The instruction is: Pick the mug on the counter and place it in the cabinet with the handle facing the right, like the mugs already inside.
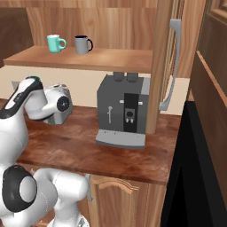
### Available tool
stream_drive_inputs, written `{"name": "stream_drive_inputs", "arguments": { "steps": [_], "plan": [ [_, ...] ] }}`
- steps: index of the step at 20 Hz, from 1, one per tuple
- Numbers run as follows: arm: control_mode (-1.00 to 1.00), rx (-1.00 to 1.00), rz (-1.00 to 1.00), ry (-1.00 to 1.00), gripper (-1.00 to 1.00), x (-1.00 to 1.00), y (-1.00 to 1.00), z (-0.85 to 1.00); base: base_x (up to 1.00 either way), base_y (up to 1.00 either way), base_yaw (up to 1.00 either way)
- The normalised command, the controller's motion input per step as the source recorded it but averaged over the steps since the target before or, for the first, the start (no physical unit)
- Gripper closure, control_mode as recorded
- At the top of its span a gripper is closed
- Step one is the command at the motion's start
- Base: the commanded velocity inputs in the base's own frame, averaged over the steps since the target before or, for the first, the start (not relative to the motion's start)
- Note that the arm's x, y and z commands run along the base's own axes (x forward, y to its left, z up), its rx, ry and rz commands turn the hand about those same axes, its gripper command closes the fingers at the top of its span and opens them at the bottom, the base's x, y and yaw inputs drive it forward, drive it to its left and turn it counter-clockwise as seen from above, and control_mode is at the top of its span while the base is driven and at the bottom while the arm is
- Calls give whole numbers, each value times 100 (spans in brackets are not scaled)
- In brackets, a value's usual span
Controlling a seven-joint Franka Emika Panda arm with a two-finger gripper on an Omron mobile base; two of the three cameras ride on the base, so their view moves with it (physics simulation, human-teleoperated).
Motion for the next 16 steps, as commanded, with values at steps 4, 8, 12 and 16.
{"name": "stream_drive_inputs", "arguments": {
  "steps": [4,8,12,16],
  "plan": [
    [-100,3,1,1,100,-12,-13,50,0,0,0],
    [-100,1,2,3,100,-9,-16,50,0,0,0],
    [-100,0,3,4,100,-12,-13,47,0,0,0],
    [-100,0,5,5,100,-7,-9,44,0,0,0]
  ]
}}
